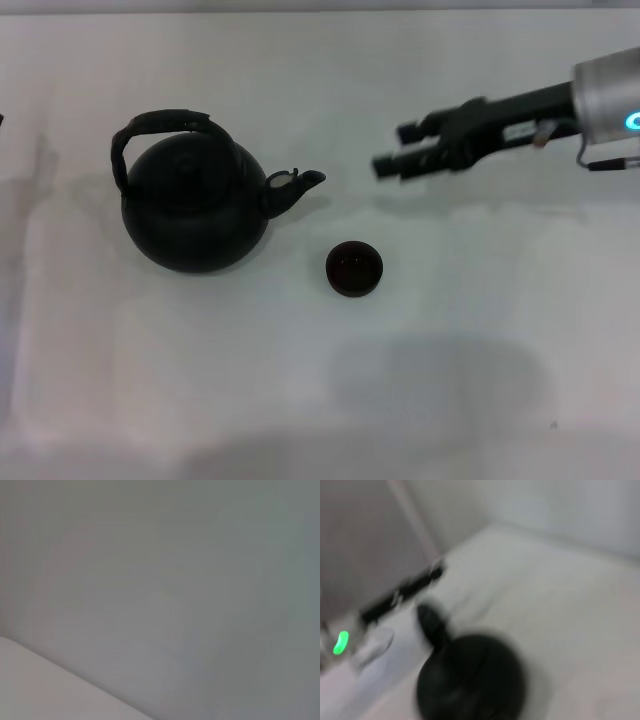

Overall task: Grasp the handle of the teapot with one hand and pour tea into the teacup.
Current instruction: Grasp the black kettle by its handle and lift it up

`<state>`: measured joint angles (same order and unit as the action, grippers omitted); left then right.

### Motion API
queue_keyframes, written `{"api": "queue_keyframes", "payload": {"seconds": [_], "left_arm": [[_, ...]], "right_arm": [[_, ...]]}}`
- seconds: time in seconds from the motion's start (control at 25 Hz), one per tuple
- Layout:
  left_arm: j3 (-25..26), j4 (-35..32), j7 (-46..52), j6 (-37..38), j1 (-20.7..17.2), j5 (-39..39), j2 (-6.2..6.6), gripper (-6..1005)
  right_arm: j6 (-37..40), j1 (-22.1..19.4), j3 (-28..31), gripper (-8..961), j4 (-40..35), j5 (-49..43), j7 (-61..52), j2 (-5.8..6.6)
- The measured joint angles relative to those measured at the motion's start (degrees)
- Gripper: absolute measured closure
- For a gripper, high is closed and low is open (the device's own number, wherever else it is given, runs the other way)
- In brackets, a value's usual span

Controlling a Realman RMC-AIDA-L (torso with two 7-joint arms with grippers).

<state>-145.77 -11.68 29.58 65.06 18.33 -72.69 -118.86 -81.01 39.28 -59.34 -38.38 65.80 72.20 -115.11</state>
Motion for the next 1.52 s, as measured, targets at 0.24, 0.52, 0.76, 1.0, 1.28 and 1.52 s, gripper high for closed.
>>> {"api": "queue_keyframes", "payload": {"seconds": [0.24,0.52,0.76,1.0,1.28,1.52], "left_arm": [[-0.2,0.0,0.0,0.0,0.2,0.8,0.03,169],[-0.2,0.0,-0.2,2.5,-0.3,3.7,0.01,170],[-0.3,0.1,-0.3,6.0,-1.9,6.6,-0.05,170],[-0.3,2.5,-0.4,10.7,-4.9,12.2,-0.1,170],[-0.4,7.2,-1.9,18.6,-9.9,19.6,-0.09,169],[-0.4,6.8,-11.2,20.5,-10.9,27.7,-0.36,169]], "right_arm": [[4.8,-3.5,12.8,105,9.3,9.3,7.6,-0.11],[6.1,-11.2,22.1,109,17.7,33.3,23.7,-0.5],[8.0,-13.0,22.8,109,33.4,56.2,63.3,-0.68],[11.2,-12.9,23.0,109,38.2,66.2,76.1,-0.75],[17.7,-11.4,23.1,109,35.2,66.7,75.6,-0.56],[20.4,-9.9,23.1,109,34.5,66.7,75.5,-0.56]]}}
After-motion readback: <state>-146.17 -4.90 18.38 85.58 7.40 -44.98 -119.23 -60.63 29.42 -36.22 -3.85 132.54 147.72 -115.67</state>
